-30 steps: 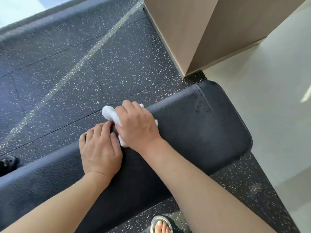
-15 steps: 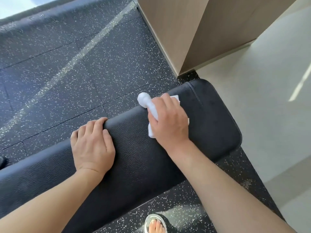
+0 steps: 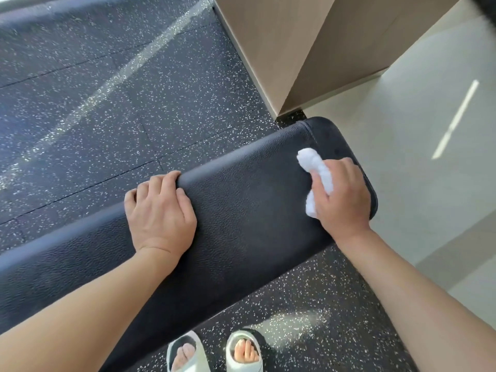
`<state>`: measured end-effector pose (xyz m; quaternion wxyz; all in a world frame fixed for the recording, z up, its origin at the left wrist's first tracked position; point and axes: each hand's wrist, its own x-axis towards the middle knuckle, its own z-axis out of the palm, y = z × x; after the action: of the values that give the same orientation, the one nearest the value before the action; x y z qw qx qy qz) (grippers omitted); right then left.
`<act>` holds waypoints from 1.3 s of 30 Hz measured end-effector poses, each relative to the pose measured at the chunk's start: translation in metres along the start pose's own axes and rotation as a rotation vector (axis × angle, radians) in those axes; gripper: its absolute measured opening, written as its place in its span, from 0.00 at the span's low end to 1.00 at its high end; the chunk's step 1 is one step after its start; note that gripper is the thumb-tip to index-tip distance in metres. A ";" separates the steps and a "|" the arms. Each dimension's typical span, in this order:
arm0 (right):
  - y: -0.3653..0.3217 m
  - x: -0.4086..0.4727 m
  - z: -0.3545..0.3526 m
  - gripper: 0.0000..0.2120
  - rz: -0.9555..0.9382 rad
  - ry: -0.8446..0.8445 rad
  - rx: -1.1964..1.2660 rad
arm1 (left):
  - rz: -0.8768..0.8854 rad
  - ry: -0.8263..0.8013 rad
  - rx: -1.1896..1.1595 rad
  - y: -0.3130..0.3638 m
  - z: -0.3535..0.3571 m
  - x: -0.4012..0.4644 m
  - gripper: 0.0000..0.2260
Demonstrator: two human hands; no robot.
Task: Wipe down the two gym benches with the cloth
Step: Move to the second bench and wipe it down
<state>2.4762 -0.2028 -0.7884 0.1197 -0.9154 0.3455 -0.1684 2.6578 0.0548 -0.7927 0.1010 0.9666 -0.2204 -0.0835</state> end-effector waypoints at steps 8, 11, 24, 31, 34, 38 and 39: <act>-0.156 -0.021 0.048 0.05 -0.068 -0.038 0.056 | 0.017 -0.017 -0.004 -0.001 0.000 0.000 0.21; -0.190 -0.025 0.059 0.06 -0.118 -0.072 0.123 | 0.002 -0.023 -0.002 -0.001 0.001 0.000 0.20; 0.023 -0.034 -0.020 0.07 -0.014 -0.012 -0.004 | 0.020 0.030 0.026 0.002 0.002 -0.002 0.21; -0.095 -0.098 0.008 0.13 -0.200 -0.167 0.030 | 0.019 0.025 0.027 0.002 0.002 -0.003 0.19; -0.133 -0.121 0.016 0.05 -0.337 -0.131 0.197 | 0.014 0.020 0.030 0.003 0.001 -0.003 0.18; -0.102 -0.106 0.011 0.03 -0.590 -0.108 0.199 | 0.015 0.024 0.034 0.003 0.000 -0.003 0.19; -0.083 -0.098 0.007 0.03 -0.613 -0.089 0.180 | 0.021 0.027 0.036 0.004 0.001 -0.003 0.19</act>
<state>2.4588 -0.0754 -0.7892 0.1586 -0.9691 0.0317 -0.1864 2.6534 0.0530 -0.7922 0.0877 0.9669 -0.2308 -0.0653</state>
